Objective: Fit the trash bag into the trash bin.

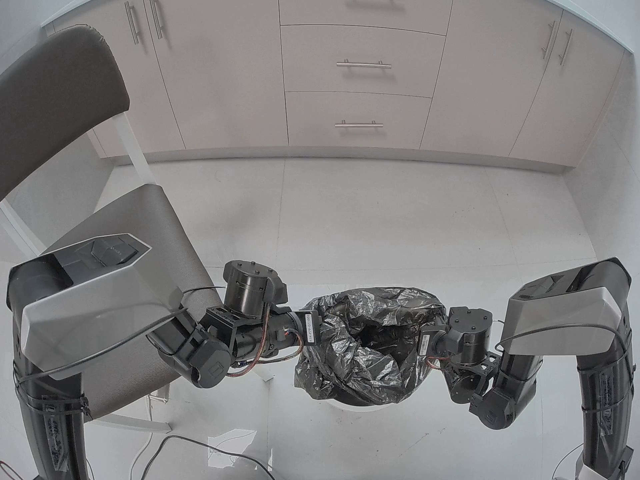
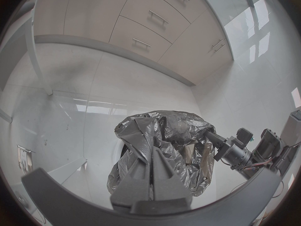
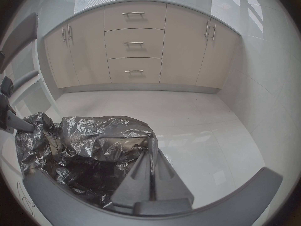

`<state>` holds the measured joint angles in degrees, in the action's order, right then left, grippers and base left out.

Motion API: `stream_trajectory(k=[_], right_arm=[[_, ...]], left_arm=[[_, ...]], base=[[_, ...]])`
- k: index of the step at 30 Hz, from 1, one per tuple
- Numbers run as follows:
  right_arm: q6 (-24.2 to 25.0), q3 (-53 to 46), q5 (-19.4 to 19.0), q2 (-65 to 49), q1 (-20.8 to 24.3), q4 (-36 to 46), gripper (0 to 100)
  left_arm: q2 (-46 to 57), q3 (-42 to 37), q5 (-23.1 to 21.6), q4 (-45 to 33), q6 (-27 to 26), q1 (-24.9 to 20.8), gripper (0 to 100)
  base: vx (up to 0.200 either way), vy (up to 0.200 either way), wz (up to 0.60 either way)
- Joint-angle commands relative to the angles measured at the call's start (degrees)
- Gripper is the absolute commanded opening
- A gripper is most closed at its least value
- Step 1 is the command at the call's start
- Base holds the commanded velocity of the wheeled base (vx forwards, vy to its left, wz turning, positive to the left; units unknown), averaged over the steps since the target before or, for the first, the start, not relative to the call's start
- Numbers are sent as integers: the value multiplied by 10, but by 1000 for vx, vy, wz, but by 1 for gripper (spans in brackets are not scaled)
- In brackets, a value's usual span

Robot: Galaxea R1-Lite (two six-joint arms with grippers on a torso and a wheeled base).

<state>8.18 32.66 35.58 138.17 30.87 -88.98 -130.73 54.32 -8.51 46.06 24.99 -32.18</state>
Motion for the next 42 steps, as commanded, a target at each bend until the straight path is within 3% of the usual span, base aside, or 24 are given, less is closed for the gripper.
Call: stream_trajectory(k=[1, 17, 32, 42], right_arm=[[0, -1, 0, 9, -2, -10, 0], [2, -11, -1, 35, 4, -10, 0], [13, 8, 2, 64, 8, -10, 0], [13, 11, 3, 60, 6, -10, 0]], left_arm=[[-8, -4, 0, -1, 1, 1, 0], [-1, -61, 1, 2, -3, -10, 0], [-56, -82, 23, 81, -4, -27, 0], [-68, -78, 68, 102, -61, -24, 0]], base=[[0, 0, 0], [0, 0, 0], [0, 0, 0], [0, 0, 0]])
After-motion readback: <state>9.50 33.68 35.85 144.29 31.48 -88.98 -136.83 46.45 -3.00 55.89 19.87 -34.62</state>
